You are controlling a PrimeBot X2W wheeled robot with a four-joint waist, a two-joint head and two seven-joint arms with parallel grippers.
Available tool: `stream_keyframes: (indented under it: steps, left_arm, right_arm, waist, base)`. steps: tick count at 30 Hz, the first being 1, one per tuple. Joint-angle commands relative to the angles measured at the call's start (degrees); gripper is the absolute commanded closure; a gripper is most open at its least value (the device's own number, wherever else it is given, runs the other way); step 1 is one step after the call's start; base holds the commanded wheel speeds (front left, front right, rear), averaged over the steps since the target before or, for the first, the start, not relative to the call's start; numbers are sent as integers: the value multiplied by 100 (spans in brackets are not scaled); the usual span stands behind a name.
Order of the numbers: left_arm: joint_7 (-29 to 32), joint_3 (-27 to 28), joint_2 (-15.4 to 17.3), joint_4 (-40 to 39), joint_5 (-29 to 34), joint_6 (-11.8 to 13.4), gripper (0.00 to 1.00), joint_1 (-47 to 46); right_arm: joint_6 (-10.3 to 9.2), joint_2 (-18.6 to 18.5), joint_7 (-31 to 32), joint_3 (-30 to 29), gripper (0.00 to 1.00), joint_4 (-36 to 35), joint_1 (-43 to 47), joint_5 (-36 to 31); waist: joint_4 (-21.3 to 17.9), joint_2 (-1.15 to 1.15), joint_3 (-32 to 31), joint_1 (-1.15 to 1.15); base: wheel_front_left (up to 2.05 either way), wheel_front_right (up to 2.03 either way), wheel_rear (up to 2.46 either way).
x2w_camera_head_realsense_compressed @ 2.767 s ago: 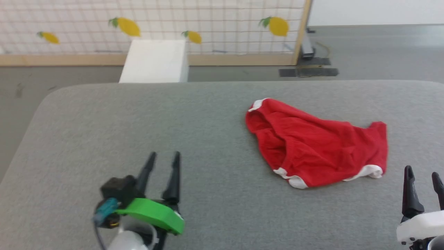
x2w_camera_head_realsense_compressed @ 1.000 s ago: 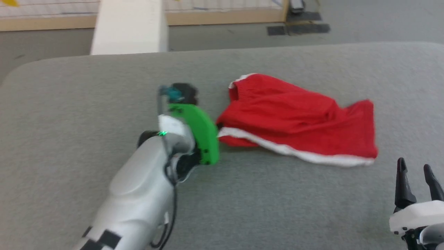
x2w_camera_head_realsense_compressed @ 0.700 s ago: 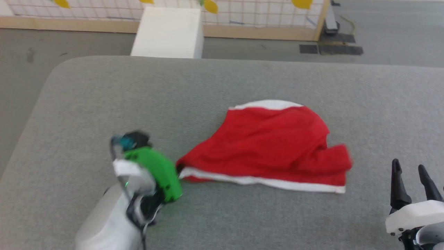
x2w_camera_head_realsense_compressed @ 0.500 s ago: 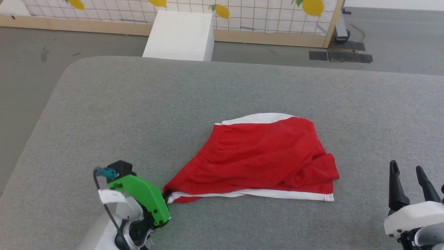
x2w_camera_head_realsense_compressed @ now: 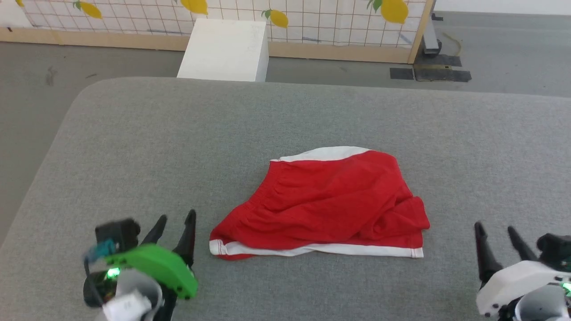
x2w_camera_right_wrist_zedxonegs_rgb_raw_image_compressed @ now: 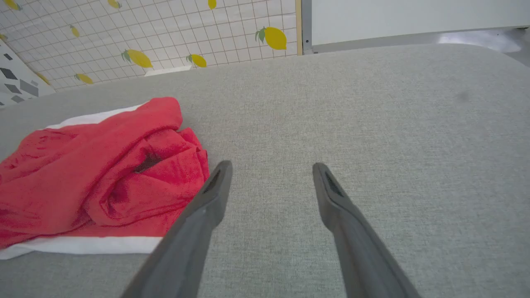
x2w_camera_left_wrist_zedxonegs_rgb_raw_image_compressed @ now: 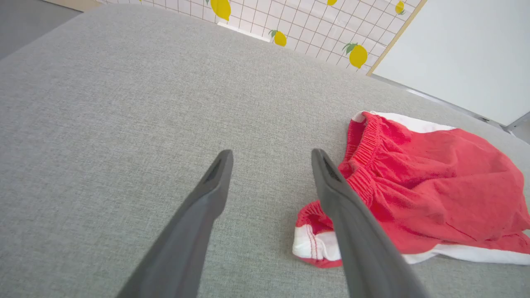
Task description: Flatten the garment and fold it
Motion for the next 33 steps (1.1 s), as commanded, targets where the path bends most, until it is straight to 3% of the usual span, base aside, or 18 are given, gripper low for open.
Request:
stream_keyframes:
  steps: [1, 5, 10, 15, 30, 31, 32, 33]
  left_arm:
    - [-325, 3, 37, -33, 178, 40, 0, 170]
    - [-1161, 52, -61, -151, 621, 139, 0, 419]
    - [-1325, 198, -262, -380, 1156, 134, 0, 511]
    - [-1331, 495, -566, -625, 1608, -57, 0, 585]
    - [-1333, 1036, -1159, -452, 2200, -649, 0, 575]
    - [-1333, 1068, -1188, -443, 2229, -682, 0, 581]
    - [-1333, 1089, -1208, -429, 2252, -710, 0, 586]
    - [-1333, 1120, -1232, -414, 2280, -743, 0, 588]
  right_arm:
    - [-8, 3, 201, 60, 0, -47, 99, -65]
    - [-8, 3, 976, 290, 0, -217, 184, -144]
    - [-8, 3, 1846, 548, 0, -426, 39, -260]
    - [-8, 3, 2532, 835, 0, -473, -301, -593]
    - [-8, 3, 3221, 1152, 0, 144, -648, -947]
    - [-8, 3, 3254, 1147, 74, 158, -645, -941]
    - [-8, 3, 3269, 1143, 92, 159, -643, -930]
    - [-8, 3, 3302, 1142, 100, 163, -635, -910]
  waist:
    - [0, 0, 8, 0]
    - [40, 0, 59, 0]
    - [99, 0, 158, 0]
    - [195, 0, 302, 0]
    - [446, 0, 574, 0]
    - [448, 0, 577, 0]
    - [450, 0, 580, 0]
    - [449, 0, 578, 0]
  base:
    - [0, 0, 0]
    - [0, 0, 0]
    - [0, 0, 0]
    - [0, 0, 0]
    - [0, 0, 0]
    - [0, 0, 0]
    - [0, 0, 0]
    - [0, 0, 0]
